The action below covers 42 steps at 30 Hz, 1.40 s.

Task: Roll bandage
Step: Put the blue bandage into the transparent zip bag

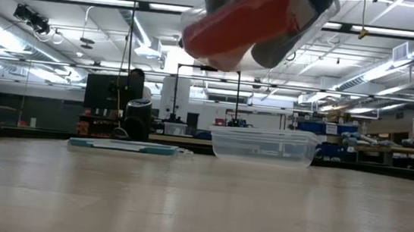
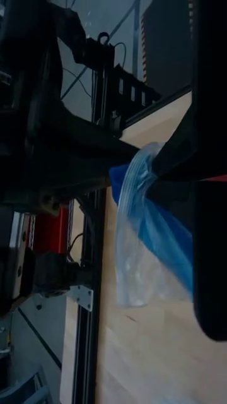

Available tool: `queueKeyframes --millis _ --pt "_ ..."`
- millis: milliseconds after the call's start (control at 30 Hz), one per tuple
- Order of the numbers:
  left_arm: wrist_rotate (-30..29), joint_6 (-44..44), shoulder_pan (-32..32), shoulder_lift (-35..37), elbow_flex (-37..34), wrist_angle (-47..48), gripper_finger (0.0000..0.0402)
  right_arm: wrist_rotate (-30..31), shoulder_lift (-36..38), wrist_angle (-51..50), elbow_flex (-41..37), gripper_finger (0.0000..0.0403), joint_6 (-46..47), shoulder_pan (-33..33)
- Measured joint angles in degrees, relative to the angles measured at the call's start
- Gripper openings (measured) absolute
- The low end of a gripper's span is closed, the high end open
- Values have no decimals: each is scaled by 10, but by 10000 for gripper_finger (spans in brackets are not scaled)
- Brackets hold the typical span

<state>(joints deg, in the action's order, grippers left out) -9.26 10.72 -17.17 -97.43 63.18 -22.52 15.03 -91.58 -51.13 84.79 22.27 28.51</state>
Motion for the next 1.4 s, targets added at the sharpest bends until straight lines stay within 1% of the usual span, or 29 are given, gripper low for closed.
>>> queueKeyframes --millis 100,200,367,600,767,1000,1133,1400 --pt "2 0 -1 0 0 5 1 -27 4 -7 5 17 9 0" --pt "2 0 -1 0 0 16 1 -31 9 -41 26 21 32 5" --pt "1 1 -3 0 0 25 1 1 23 -92 57 22 71 29" --pt "-1 3 -6 0 1 26 1 30 28 -129 59 25 114 53" --pt "-2 4 -6 0 1 27 1 54 28 -128 58 25 122 63" --pt "-3 2 -6 0 1 26 1 57 27 -120 30 29 131 69" --pt "-3 3 -6 0 1 26 1 88 27 -102 11 28 138 71" --pt "-4 3 -6 0 1 27 1 94 27 -81 -11 32 138 71"
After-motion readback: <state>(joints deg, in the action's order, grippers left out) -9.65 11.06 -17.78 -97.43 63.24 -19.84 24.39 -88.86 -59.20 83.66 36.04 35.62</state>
